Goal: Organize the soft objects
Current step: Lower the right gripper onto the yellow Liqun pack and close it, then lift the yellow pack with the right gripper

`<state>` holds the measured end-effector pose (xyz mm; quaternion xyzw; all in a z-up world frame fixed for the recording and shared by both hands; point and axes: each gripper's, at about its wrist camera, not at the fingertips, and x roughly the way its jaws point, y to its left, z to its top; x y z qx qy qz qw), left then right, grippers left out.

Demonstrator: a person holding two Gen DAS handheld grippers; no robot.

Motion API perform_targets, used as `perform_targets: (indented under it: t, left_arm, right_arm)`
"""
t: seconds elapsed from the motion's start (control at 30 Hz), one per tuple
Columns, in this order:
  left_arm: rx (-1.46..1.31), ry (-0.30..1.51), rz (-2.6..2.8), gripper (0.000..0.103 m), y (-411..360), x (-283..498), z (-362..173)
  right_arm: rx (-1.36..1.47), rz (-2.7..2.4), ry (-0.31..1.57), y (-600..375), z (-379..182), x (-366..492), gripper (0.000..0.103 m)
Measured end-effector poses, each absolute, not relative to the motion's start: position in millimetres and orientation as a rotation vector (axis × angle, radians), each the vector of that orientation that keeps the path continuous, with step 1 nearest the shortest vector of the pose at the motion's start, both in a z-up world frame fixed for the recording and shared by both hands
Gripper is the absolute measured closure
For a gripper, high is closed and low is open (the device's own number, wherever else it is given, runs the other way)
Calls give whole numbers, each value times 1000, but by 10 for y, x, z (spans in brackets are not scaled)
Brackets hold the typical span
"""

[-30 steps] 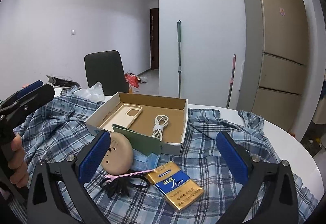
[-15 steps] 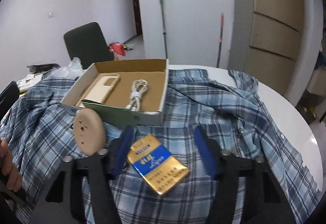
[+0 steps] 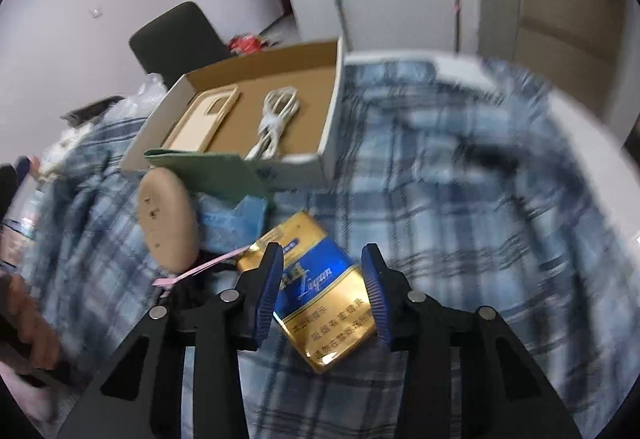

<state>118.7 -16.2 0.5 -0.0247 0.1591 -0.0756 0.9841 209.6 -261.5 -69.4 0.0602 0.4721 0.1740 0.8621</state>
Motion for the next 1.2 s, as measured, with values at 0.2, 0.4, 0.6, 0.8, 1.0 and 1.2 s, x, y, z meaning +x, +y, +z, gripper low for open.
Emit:
perform_targets:
  t: [0.2, 0.4, 0.6, 0.8, 1.0, 1.2]
  left_arm:
    - [-103, 346, -168, 0, -92, 1234, -6]
    - [-97, 354, -159, 0, -100, 1242, -19]
    - [-91, 359, -159, 0, -111, 1253, -24]
    - [-91, 365, -161, 0, -112, 1260, -28]
    - [-79, 369, -166, 0, -138, 1266, -41]
    - [-60, 367, -178, 0, -164, 1250, -52]
  right_arm:
    - [160, 406, 1033, -2659, -743, 2100, 59]
    - [-57, 465, 997, -2320, -652, 1844, 41]
    - [-161, 446, 996, -2173, -684, 1812, 40]
    - [-154, 380, 991, -2302, -674, 1873, 40]
    - [-197, 414, 1015, -2258, -725, 1854, 40]
    - [-232, 297, 983, -2239, -767, 1833, 51]
